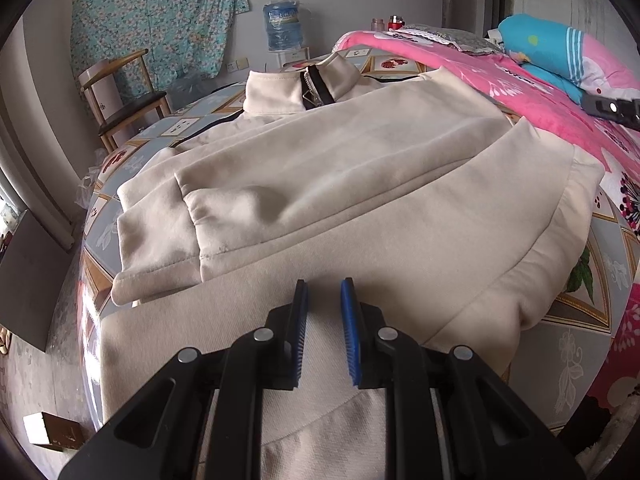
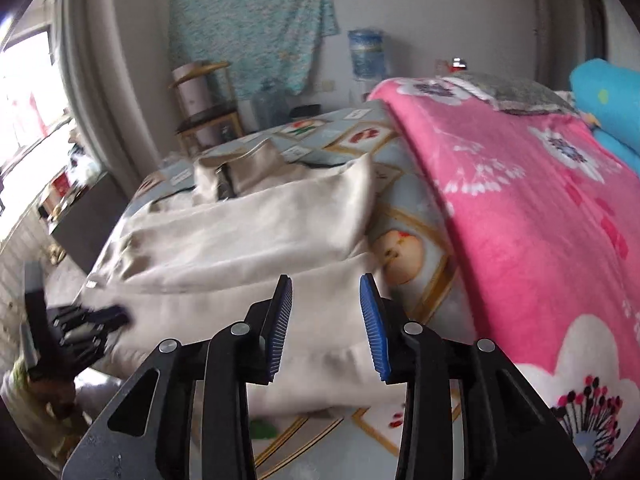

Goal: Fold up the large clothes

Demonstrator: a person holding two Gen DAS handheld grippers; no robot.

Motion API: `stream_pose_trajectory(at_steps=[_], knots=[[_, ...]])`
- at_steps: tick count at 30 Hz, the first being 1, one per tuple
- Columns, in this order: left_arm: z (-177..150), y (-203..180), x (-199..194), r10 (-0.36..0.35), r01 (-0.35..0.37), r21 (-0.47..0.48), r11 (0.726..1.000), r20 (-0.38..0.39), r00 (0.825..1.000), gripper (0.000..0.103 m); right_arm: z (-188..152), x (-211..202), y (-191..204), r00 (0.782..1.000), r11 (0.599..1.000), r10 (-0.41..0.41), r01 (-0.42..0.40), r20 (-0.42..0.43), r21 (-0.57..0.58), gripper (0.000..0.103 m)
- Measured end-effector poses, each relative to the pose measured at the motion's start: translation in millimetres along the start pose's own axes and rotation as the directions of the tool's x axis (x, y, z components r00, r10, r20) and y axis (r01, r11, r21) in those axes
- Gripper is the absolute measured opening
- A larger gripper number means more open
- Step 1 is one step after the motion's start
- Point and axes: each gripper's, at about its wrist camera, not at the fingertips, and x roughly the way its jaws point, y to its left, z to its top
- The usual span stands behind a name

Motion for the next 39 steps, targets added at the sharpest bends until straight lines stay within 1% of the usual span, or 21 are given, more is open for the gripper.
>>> stream_pose_trajectory(at_steps=[2, 5, 7, 8, 11, 14, 17, 20, 22, 24, 25, 27, 29, 30, 31, 33, 34, 36, 37, 38, 39], knots=[[0, 0, 0, -0.004, 0.004, 0.007, 1.0, 0.001, 1.0, 0.017, -15, 18, 17, 0.997, 0.996, -0.011, 0.004, -0.082, -0.089, 0.028], [-1, 1, 0, -0.014, 0.014, 0.013, 1.0, 0.002, 1.0, 0.017, -37, 59, 6, 0.972, 0.99, -0.126, 0.109, -0.2, -0.093, 0.022], [0, 2, 0, -0.024, 0.023, 0.019, 1.0, 0.003, 1.0, 0.017, -42, 63, -13, 0.976, 0.997, -0.065, 0.07, -0.208, 0.014, 0.021], [0, 3, 0, -0.03, 0.03, 0.019, 0.999, 0.0, 1.0, 0.017, -39, 62, -17, 0.974, 0.997, -0.054, 0.066, -0.219, 0.045, 0.016], [0, 9, 0, -0.065, 0.065, -0.006, 0.998, -0.01, 0.998, 0.017, -27, 51, -3, 0.969, 0.995, -0.098, 0.103, -0.226, 0.011, 0.019], [1, 16, 1, -0.105, 0.104, -0.03, 0.994, -0.019, 0.994, 0.017, -16, 25, 44, 0.987, 0.997, 0.008, -0.019, -0.158, -0.07, 0.021], [3, 18, 2, -0.128, 0.127, -0.034, 0.991, -0.031, 0.991, 0.017, -17, 29, 101, 0.975, 0.973, 0.139, -0.167, -0.173, -0.159, 0.021], [4, 18, 2, -0.141, 0.139, -0.036, 0.99, -0.043, 0.989, 0.017, -25, 52, 135, 0.953, 0.951, 0.209, -0.25, -0.218, -0.182, 0.021], [5, 19, 2, -0.144, 0.142, -0.038, 0.989, -0.053, 0.988, 0.017, -33, 72, 148, 0.948, 0.946, 0.193, -0.248, -0.253, -0.209, 0.017], [6, 19, 3, -0.15, 0.148, -0.04, 0.988, -0.06, 0.987, 0.016, -46, 88, 157, 0.957, 0.944, 0.085, -0.166, -0.279, -0.284, 0.017], [6, 20, 3, -0.153, 0.151, -0.043, 0.988, -0.058, 0.986, 0.016, -47, 88, 157, 0.964, 0.942, 0.087, -0.161, -0.251, -0.293, 0.017], [5, 23, 3, -0.167, 0.164, -0.051, 0.985, -0.057, 0.984, 0.016, -40, 87, 153, 0.956, 0.947, 0.093, -0.171, -0.278, -0.272, 0.017], [4, 25, 2, -0.181, 0.178, -0.059, 0.982, -0.055, 0.982, 0.016, -34, 83, 153, 0.956, 0.951, 0.068, -0.149, -0.286, -0.271, 0.017], [3, 26, 1, -0.187, 0.184, -0.06, 0.981, -0.054, 0.981, 0.016, -30, 76, 154, 0.957, 0.95, 0.091, -0.166, -0.274, -0.264, 0.017], [2, 26, 0, -0.188, 0.185, -0.059, 0.981, -0.052, 0.981, 0.016, -27, 65, 156, 0.955, 0.945, 0.147, -0.212, -0.257, -0.249, 0.017], [1, 27, 0, -0.192, 0.189, -0.058, 0.98, -0.049, 0.98, 0.016, -24, 52, 165, 0.937, 0.92, 0.253, -0.31, -0.241, -0.239, 0.017], [1, 27, 0, -0.195, 0.192, -0.061, 0.979, -0.05, 0.98, 0.016, -26, 50, 172, 0.93, 0.907, 0.273, -0.334, -0.245, -0.257, 0.017], [2, 29, 1, -0.201, 0.197, -0.071, 0.978, -0.05, 0.978, 0.016, -36, 63, 184, 0.922, 0.892, 0.257, -0.341, -0.289, -0.297, 0.017], [3, 29, 2, -0.205, 0.201, -0.078, 0.976, -0.05, 0.977, 0.016, -46, 78, 187, 0.917, 0.893, 0.224, -0.329, -0.329, -0.307, 0.017], [3, 31, 2, -0.209, 0.204, -0.086, 0.975, -0.053, 0.976, 0.016, -54, 88, 187, 0.915, 0.894, 0.21, -0.322, -0.343, -0.312, 0.017], [3, 32, 0, -0.2, 0.195, -0.094, 0.976, -0.054, 0.978, 0.016, -55, 86, 187, 0.921, 0.89, 0.226, -0.328, -0.318, -0.316, 0.017]])
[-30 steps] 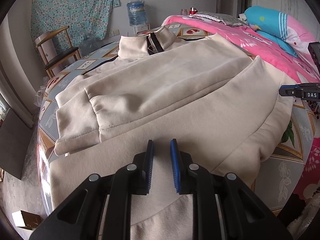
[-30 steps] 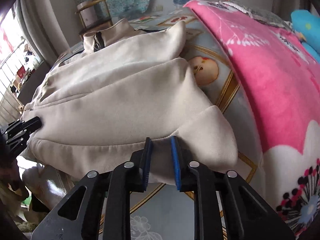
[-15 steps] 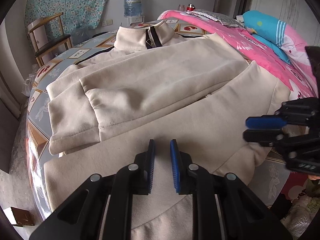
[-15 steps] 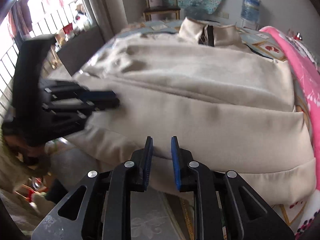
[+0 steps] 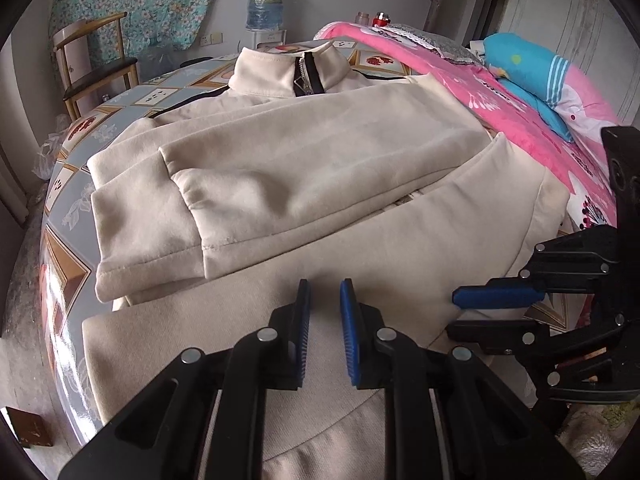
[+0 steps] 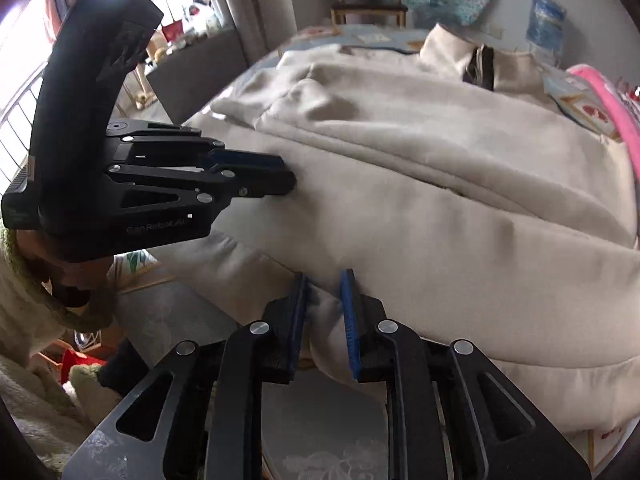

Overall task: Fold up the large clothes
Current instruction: 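Open both tools and release the hem onto the jacket, then move both tools to the collar and close on its edge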

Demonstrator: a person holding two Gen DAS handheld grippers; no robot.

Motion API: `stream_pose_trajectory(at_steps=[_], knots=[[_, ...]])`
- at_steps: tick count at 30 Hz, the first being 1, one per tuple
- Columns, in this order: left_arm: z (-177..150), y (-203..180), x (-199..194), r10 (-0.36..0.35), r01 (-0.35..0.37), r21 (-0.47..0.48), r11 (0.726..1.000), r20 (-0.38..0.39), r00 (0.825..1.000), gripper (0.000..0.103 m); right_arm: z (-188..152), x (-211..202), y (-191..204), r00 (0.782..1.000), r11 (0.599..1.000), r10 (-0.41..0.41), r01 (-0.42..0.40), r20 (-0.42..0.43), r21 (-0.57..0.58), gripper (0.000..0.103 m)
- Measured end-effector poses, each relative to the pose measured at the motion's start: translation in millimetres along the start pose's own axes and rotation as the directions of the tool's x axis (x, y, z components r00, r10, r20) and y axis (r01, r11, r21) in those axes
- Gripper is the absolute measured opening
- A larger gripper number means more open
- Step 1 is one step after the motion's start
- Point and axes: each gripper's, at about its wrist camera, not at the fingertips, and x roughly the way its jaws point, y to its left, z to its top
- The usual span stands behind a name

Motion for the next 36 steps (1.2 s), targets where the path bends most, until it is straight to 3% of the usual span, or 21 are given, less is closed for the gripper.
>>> stream_pose_trajectory(at_steps=[3, 5, 7, 10, 12, 16, 17, 19, 21, 23, 25, 26, 29, 30, 32, 35, 36], knots=[[-2, -5, -18, 0.047, -0.047, 0.012, 0.999, 0.019, 0.999, 0.016, 3, -1, -3, 1.0, 0.999, 0.013, -0.013, -0.02, 0.03, 0.017], [-9, -12, -35, -0.018, 0.016, 0.03, 0.999, 0.046, 0.999, 0.016, 1, -3, -4, 1.0, 0.999, 0.019, -0.018, -0.014, 0.029, 0.017], [-21, -21, -41, -0.062, 0.062, 0.042, 0.997, 0.009, 0.998, 0.016, 2, -7, -5, 0.999, 0.998, 0.031, -0.03, -0.018, 0.049, 0.017], [-43, -28, -29, 0.028, -0.022, 0.082, 0.996, -0.072, 0.997, 0.016, 7, -26, -6, 0.999, 0.998, 0.032, -0.034, 0.032, 0.055, 0.024], [-48, -23, -34, 0.009, -0.007, 0.044, 0.999, -0.048, 0.999, 0.016, 8, -34, -14, 0.998, 0.997, 0.002, -0.007, 0.061, 0.074, 0.035], [-45, -7, -35, -0.055, 0.052, -0.078, 0.996, -0.044, 0.998, 0.016, 0, -10, -46, 0.999, 0.984, -0.043, 0.042, 0.002, 0.171, 0.037], [-44, -4, -36, -0.062, 0.058, -0.097, 0.994, -0.046, 0.997, 0.016, -4, -10, -50, 0.999, 0.982, -0.026, 0.019, 0.035, 0.187, 0.037], [-41, 1, -44, -0.048, 0.044, -0.121, 0.992, -0.034, 0.998, 0.02, -2, -12, -55, 1.0, 0.979, -0.003, -0.002, 0.02, 0.205, 0.037], [-38, 9, -52, -0.049, 0.048, -0.142, 0.989, -0.002, 0.999, 0.027, 2, -20, -57, 1.0, 0.976, -0.001, -0.005, 0.027, 0.218, 0.054], [-36, 20, -51, -0.026, 0.024, -0.18, 0.983, -0.008, 1.0, 0.033, 3, -34, -61, 0.997, 0.973, -0.026, 0.009, 0.073, 0.229, 0.062], [-39, 34, -42, 0.012, -0.022, -0.224, 0.974, -0.048, 0.999, 0.033, 0, -43, -72, 0.994, 0.963, -0.044, 0.015, 0.101, 0.269, 0.068], [-42, 42, -38, -0.003, -0.013, -0.261, 0.965, -0.058, 0.998, 0.033, -2, -43, -79, 0.992, 0.956, -0.069, 0.036, 0.103, 0.291, 0.071], [-43, 55, -39, -0.058, 0.047, -0.341, 0.939, -0.021, 0.998, 0.033, -14, -22, -100, 0.99, 0.937, -0.14, 0.129, 0.01, 0.326, 0.071], [-42, 56, -39, -0.052, 0.04, -0.351, 0.935, -0.023, 0.998, 0.033, -14, -25, -98, 0.988, 0.944, -0.146, 0.127, 0.04, 0.304, 0.073], [-38, 56, -43, -0.015, 0.003, -0.354, 0.935, -0.032, 0.999, 0.033, -10, -24, -96, 0.989, 0.949, -0.147, 0.14, 0.003, 0.282, 0.073], [-25, 61, -58, 0.024, -0.026, -0.362, 0.932, -0.01, 1.0, 0.037, 0, -36, -104, 0.995, 0.945, -0.101, 0.092, 0.015, 0.313, 0.074], [-19, 64, -63, 0.036, -0.032, -0.365, 0.93, 0.004, 0.999, 0.039, 5, -43, -109, 0.996, 0.94, -0.086, 0.071, 0.031, 0.333, 0.079]])
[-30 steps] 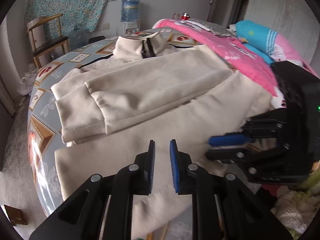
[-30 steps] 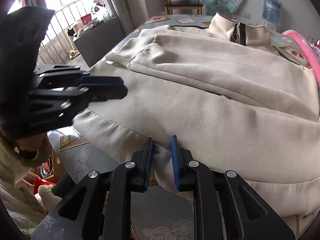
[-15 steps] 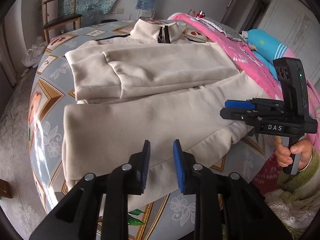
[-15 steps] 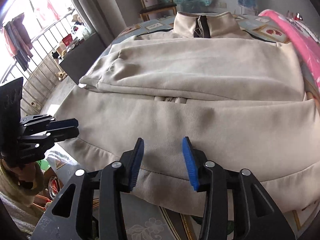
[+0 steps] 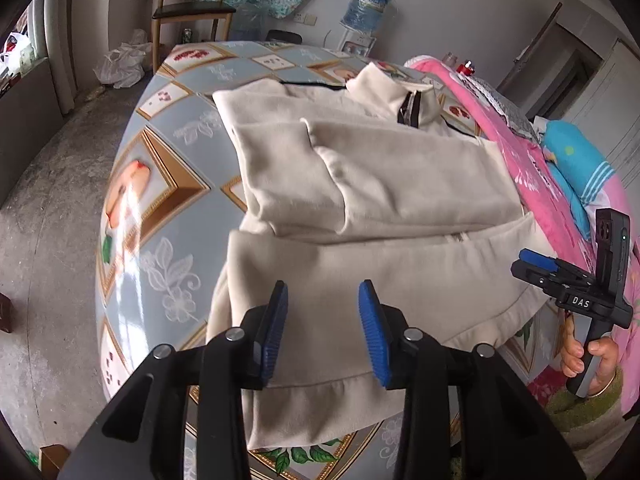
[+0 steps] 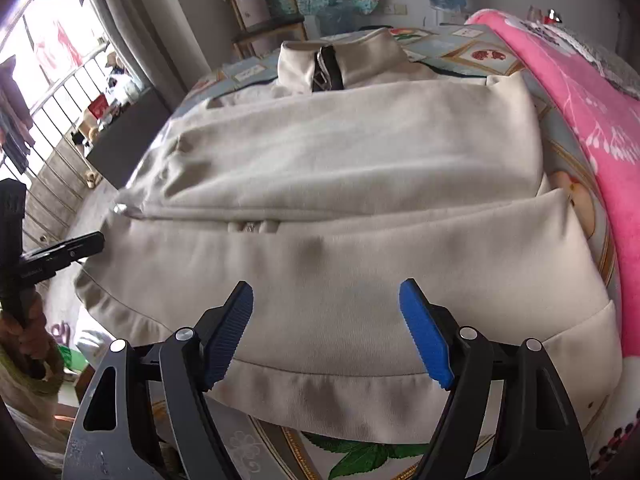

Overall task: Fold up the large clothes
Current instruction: 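Move both tools to the collar and close on its edge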

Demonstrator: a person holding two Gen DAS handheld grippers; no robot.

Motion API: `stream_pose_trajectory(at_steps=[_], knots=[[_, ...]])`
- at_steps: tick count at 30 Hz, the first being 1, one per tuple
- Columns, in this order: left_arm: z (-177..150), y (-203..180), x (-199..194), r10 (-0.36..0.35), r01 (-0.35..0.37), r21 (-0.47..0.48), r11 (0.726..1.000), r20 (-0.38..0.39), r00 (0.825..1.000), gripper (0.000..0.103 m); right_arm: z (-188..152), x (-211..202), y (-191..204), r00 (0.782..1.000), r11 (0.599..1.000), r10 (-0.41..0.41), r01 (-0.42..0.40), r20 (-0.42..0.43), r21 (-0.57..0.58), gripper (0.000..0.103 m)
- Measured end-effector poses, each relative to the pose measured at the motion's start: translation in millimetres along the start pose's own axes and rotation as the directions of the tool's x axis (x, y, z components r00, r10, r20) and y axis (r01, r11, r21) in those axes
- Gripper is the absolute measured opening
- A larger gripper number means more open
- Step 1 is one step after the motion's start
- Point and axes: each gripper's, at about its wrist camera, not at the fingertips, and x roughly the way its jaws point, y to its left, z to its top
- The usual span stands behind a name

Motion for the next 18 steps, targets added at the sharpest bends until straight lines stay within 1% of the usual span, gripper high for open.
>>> stream_pose_trajectory(at_steps=[1, 2, 4, 6, 7, 8, 11, 13, 14, 16, 18], knots=[[8, 0, -6, 0.008, -0.008, -0.004, 1.0, 0.019, 1.0, 0.044, 6, -7, -5, 1.0, 1.0, 0.011, -0.011, 0.01, 0.02, 0.082], [18, 0, -11, 0.02, -0.02, -0.005, 1.0, 0.036, 0.999, 0.048, 16, -14, -10, 1.0, 0.999, 0.023, -0.023, 0.019, 0.038, 0.084], [40, -1, -18, 0.045, -0.046, -0.001, 0.999, 0.065, 0.997, 0.054, 39, -27, -21, 0.998, 0.996, 0.058, -0.06, 0.031, 0.071, 0.085], [64, -4, -20, 0.059, -0.06, 0.012, 0.998, 0.096, 0.994, 0.063, 67, -34, -33, 0.993, 0.989, 0.108, -0.113, 0.053, 0.098, 0.089], [78, -7, -19, 0.074, -0.076, 0.013, 0.997, 0.112, 0.991, 0.068, 82, -35, -40, 0.989, 0.984, 0.129, -0.137, 0.067, 0.118, 0.09], [90, -9, -18, 0.088, -0.091, 0.016, 0.996, 0.123, 0.988, 0.07, 99, -35, -47, 0.987, 0.978, 0.141, -0.151, 0.074, 0.145, 0.091], [130, -20, -7, 0.117, -0.123, 0.023, 0.992, 0.162, 0.98, 0.078, 143, -23, -67, 0.988, 0.967, 0.133, -0.145, 0.072, 0.208, 0.091], [157, -26, 7, 0.112, -0.116, 0.01, 0.993, 0.184, 0.976, 0.079, 171, -7, -78, 0.991, 0.962, 0.123, -0.134, 0.059, 0.239, 0.091], [171, -29, 17, 0.105, -0.108, 0.004, 0.994, 0.181, 0.978, 0.079, 184, 3, -82, 0.991, 0.958, 0.124, -0.131, 0.045, 0.255, 0.091], [201, -36, 44, 0.085, -0.085, -0.006, 0.996, 0.158, 0.984, 0.079, 212, 25, -87, 0.989, 0.952, 0.148, -0.146, 0.013, 0.268, 0.091], [231, -46, 76, 0.076, -0.074, -0.018, 0.997, 0.122, 0.99, 0.079, 239, 47, -87, 0.992, 0.959, 0.127, -0.121, -0.007, 0.257, 0.091]])
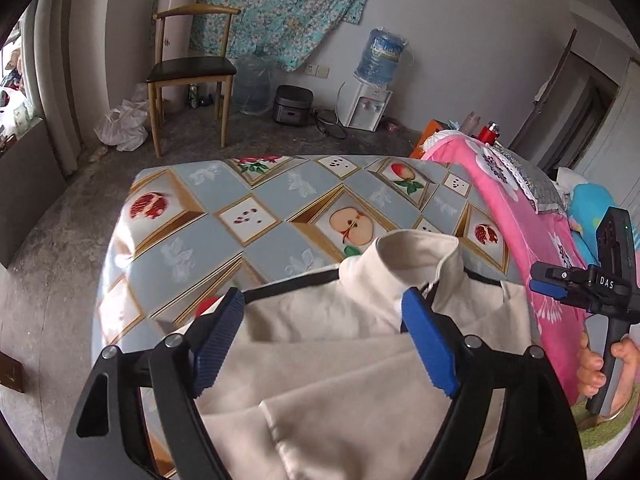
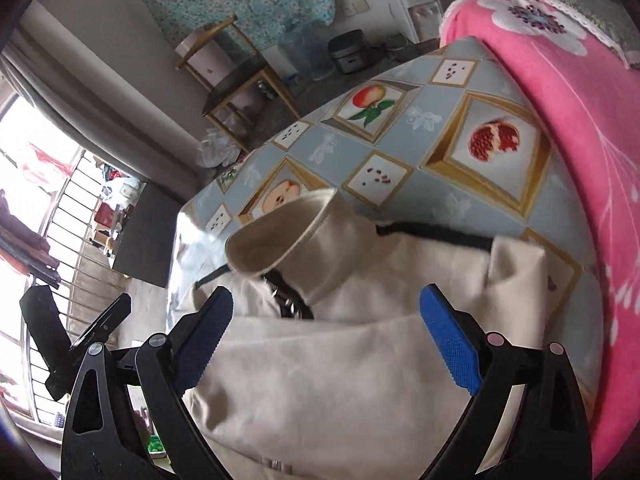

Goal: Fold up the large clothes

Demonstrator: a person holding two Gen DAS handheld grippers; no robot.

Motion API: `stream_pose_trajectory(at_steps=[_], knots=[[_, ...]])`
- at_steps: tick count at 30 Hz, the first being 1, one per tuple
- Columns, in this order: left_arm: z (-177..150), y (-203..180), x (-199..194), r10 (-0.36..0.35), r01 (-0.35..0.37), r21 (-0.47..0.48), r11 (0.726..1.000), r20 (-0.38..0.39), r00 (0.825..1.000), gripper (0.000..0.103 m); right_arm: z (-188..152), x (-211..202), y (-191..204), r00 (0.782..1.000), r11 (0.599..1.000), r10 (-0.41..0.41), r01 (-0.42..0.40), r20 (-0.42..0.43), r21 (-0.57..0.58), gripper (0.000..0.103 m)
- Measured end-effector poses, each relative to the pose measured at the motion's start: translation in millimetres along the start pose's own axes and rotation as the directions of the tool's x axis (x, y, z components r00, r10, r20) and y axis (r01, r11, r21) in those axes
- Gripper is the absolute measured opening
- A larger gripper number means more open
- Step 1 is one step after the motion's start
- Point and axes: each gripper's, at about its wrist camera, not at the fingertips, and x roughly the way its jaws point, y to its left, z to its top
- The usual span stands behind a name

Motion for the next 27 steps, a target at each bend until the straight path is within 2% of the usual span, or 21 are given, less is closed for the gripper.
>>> stream_pose_trajectory(at_steps=[3, 7, 8, 9, 10, 11, 12, 13, 14, 15, 16, 18, 23, 25, 27], knots=[[28, -22, 55, 0.002, -0.001, 0.007, 1.0, -0.078, 0.997, 0.079, 39, 43, 11, 0.996, 0.996, -0.076, 0.073, -0.054, -0.055, 0.091], [43, -43, 122, 0.073, -0.067, 0.043, 0.997, -0.179, 0.981, 0.079, 64, 94, 13, 0.974, 0.981, -0.178, 0.164, -0.143, -0.101, 0.091], [42, -46, 133, 0.085, -0.074, 0.064, 0.995, -0.197, 0.977, 0.079, 65, 103, 12, 0.965, 0.976, -0.203, 0.186, -0.167, -0.111, 0.088], [39, -50, 141, 0.099, -0.082, 0.09, 0.993, -0.212, 0.972, 0.079, 65, 110, 9, 0.956, 0.972, -0.223, 0.203, -0.191, -0.119, 0.08], [36, -54, 148, 0.118, -0.094, 0.117, 0.989, -0.222, 0.968, 0.073, 63, 116, 6, 0.949, 0.969, -0.236, 0.213, -0.211, -0.126, 0.076], [32, -56, 152, 0.131, -0.101, 0.137, 0.985, -0.225, 0.965, 0.058, 62, 118, 3, 0.945, 0.968, -0.239, 0.214, -0.223, -0.13, 0.068], [30, -57, 153, 0.127, -0.096, 0.145, 0.985, -0.227, 0.966, 0.05, 60, 117, 1, 0.947, 0.971, -0.229, 0.203, -0.227, -0.129, 0.055], [27, -58, 152, 0.107, -0.075, 0.145, 0.987, -0.227, 0.968, 0.034, 57, 113, 0, 0.952, 0.974, -0.209, 0.184, -0.224, -0.129, 0.046], [25, -58, 149, 0.076, -0.044, 0.141, 0.989, -0.225, 0.971, 0.019, 54, 106, 0, 0.958, 0.978, -0.188, 0.162, -0.216, -0.13, 0.031], [23, -60, 144, 0.061, -0.029, 0.149, 0.988, -0.218, 0.974, 0.018, 50, 98, 2, 0.965, 0.981, -0.163, 0.137, -0.203, -0.137, 0.019], [20, -65, 138, 0.06, -0.024, 0.174, 0.984, -0.201, 0.978, 0.014, 45, 88, 5, 0.972, 0.981, -0.145, 0.116, -0.186, -0.158, 0.014], [13, -74, 122, 0.051, -0.011, 0.238, 0.971, -0.163, 0.985, 0.011, 32, 68, 14, 0.979, 0.971, -0.138, 0.105, -0.147, -0.215, 0.009], [-16, -89, 77, 0.005, 0.039, 0.338, 0.94, -0.126, 0.992, 0.01, -14, 24, 23, 0.99, 0.94, -0.107, 0.072, -0.087, -0.334, 0.008], [-33, -90, 64, -0.009, 0.057, 0.349, 0.935, -0.139, 0.99, 0.011, -34, 17, 26, 0.989, 0.922, -0.129, 0.095, -0.066, -0.376, 0.008], [-50, -86, 58, -0.036, 0.101, 0.339, 0.935, -0.193, 0.981, 0.012, -57, 17, 24, 0.984, 0.903, -0.164, 0.123, -0.065, -0.412, 0.008]])
